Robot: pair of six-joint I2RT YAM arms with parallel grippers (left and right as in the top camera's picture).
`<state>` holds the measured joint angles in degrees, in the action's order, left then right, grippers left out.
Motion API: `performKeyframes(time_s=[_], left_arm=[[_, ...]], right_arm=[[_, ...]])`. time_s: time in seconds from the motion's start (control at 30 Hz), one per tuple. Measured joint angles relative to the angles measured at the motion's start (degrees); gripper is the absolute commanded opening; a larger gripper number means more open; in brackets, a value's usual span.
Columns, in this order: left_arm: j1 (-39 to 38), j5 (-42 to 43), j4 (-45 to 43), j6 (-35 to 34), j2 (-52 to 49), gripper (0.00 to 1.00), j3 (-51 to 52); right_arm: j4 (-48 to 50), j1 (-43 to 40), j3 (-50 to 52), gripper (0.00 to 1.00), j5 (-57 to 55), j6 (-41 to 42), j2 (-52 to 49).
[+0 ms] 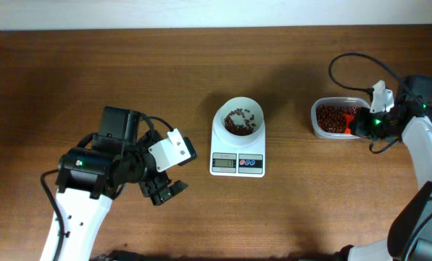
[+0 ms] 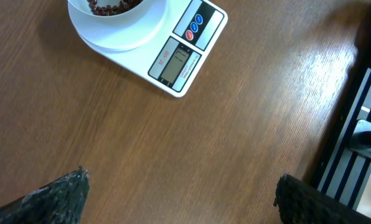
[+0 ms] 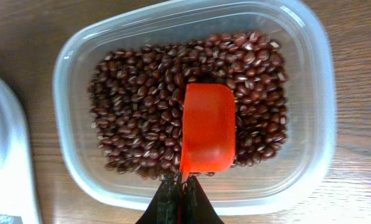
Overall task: Scoop and weigh 50g on scale
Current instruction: 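Dip the scoop into the red beans and lift it filled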
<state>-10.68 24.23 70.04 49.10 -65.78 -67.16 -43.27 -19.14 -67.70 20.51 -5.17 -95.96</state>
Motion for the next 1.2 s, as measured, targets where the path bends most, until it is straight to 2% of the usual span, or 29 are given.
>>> performKeyframes(time_s=[0.27,0.53,0.87,1.2], left_arm=[[0.0,0.02,0.0,0.0,0.0,0.99,0.0],[0.0,0.0,0.0,0.0,0.0,0.99,0.0],[0.0,0.02,0.0,0.0,0.0,0.99,0.0],[0.0,0.02,0.0,0.0,0.0,0.99,0.0]], right_arm=[[-0.85,-3.39,0.0,0.04,7.87,0.02,-0.44],[0.26,-4.39,-1.16,0.04,14.38,0.02,-6.6],[-1.31,-14.05,-0.63,0.04,24.39,0.04,-8.35],[-1.22,-14.8,-0.52,0.04,29.77,-3.3,-8.35]])
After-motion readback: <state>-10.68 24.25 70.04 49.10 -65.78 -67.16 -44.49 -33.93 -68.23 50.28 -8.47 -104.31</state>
